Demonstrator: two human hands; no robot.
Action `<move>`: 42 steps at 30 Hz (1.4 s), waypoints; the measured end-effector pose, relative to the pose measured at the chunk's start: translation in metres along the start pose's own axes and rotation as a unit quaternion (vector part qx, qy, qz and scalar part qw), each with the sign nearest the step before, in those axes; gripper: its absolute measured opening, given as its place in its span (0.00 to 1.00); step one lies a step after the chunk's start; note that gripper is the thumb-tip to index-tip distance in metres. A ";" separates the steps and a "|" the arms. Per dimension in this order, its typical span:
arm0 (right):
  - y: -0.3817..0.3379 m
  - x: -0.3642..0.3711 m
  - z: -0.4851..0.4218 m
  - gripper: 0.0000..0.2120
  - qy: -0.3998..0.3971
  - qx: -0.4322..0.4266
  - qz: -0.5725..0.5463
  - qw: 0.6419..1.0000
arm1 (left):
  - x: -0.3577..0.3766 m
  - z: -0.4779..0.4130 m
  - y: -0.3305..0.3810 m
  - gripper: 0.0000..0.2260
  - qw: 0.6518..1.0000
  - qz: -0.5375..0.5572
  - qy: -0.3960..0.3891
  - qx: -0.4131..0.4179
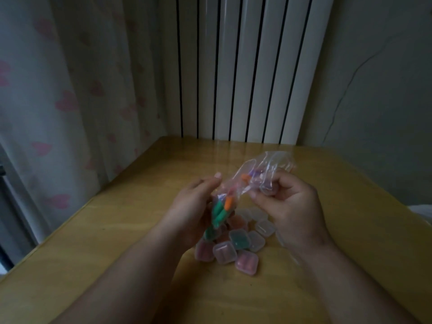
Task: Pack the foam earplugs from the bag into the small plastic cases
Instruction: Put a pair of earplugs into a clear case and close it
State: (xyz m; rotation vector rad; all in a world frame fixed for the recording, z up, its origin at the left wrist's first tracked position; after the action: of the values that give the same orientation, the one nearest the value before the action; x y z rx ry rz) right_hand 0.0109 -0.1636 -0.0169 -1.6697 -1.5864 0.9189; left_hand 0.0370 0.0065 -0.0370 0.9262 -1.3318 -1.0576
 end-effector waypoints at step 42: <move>0.015 0.004 -0.004 0.16 -0.103 0.151 0.181 0.966 | 0.003 -0.002 -0.003 0.09 0.998 0.035 -0.002 0.052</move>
State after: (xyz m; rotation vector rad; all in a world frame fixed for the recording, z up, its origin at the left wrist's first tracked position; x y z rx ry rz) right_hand 0.0224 -0.1600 -0.0277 -1.7116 -1.2051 1.4833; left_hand 0.0384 0.0024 -0.0387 0.9468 -1.4236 -0.9440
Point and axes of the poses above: each hand's wrist, its own z-axis away from the middle knuckle, its own x-axis out of the palm, y = z × x, the point moved 1 cm from there along -z, towards the middle knuckle, and after that the axes turned 6 degrees about x, right-handed, at the moved point
